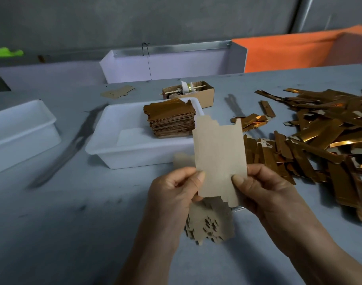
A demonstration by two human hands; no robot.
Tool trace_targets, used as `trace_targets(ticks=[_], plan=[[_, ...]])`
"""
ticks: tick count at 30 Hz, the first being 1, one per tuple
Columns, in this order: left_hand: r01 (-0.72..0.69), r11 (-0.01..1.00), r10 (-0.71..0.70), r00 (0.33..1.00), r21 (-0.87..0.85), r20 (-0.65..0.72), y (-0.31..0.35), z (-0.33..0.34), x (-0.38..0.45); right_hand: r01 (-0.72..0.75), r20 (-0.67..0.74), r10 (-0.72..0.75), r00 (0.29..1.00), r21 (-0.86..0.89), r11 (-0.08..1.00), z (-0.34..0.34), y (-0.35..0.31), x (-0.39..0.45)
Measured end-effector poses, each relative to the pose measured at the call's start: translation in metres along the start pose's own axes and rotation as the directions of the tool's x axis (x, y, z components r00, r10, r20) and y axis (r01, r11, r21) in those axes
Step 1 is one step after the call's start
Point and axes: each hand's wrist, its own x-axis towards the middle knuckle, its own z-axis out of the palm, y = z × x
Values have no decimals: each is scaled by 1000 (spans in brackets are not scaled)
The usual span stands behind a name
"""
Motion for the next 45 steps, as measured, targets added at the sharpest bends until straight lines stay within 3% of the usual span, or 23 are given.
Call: trace_targets(ticks=[5,13,18,20,23,26,27,28,32,34,35,36,37,38,39,41,42,43,45], plan=[[17,1000,-16,999,18,-35,-4,3,-3,1,9,0,1000,-31,1000,-6,1,-3],[28,996,-30,999,83,16,-4,6,-5,-130,150,110,983,131,983,-3,1,2],[-39,985,54,995,167,-82,-10,9,-4,-155,120,143,982,102,983,-2,7,0],[-147,914,215,966,378,-142,-13,13,-6,-156,121,140,983,126,980,-1,7,-2],[-269,726,453,879,633,-147,-11,22,-12,-156,121,137,983,163,974,1,6,-4],[-305,532,521,853,790,-22,-11,32,-16,-168,86,154,984,189,968,3,7,-5],[-318,509,535,845,800,-4,-10,34,-18,-176,74,164,984,203,963,4,7,-5],[-327,524,532,847,787,-3,-9,34,-18,-183,68,172,983,221,958,4,7,-6],[-183,810,295,948,558,-118,-9,24,-7,-161,48,154,987,234,959,0,4,-9],[-182,811,277,957,556,-90,-9,14,-1,-64,-60,64,996,0,998,-5,-1,-7],[-204,791,284,958,576,-51,-7,10,0,11,-141,-53,989,-281,960,-7,-5,-6],[-240,767,297,955,596,3,-5,8,1,81,-184,-226,957,-579,811,-9,-11,-5],[-281,744,311,949,606,57,-5,6,1,159,-119,-410,904,-798,581,-10,-16,-3],[-318,730,326,940,604,100,-5,6,2,241,17,-520,854,-898,367,-8,-22,-1],[-349,718,340,931,602,134,-4,6,3,333,166,-547,821,-916,222,-6,-26,2],[-400,718,372,912,570,173,-3,9,3,491,382,-513,769,-867,89,-2,-27,5],[-405,740,390,909,537,148,-2,9,3,512,405,-469,785,-850,123,1,-28,6],[-384,783,389,916,490,96,-1,9,2,475,354,-424,834,-850,226,5,-29,7],[-271,881,316,947,387,-57,-5,4,4,306,146,-311,939,-766,565,7,-26,10]])
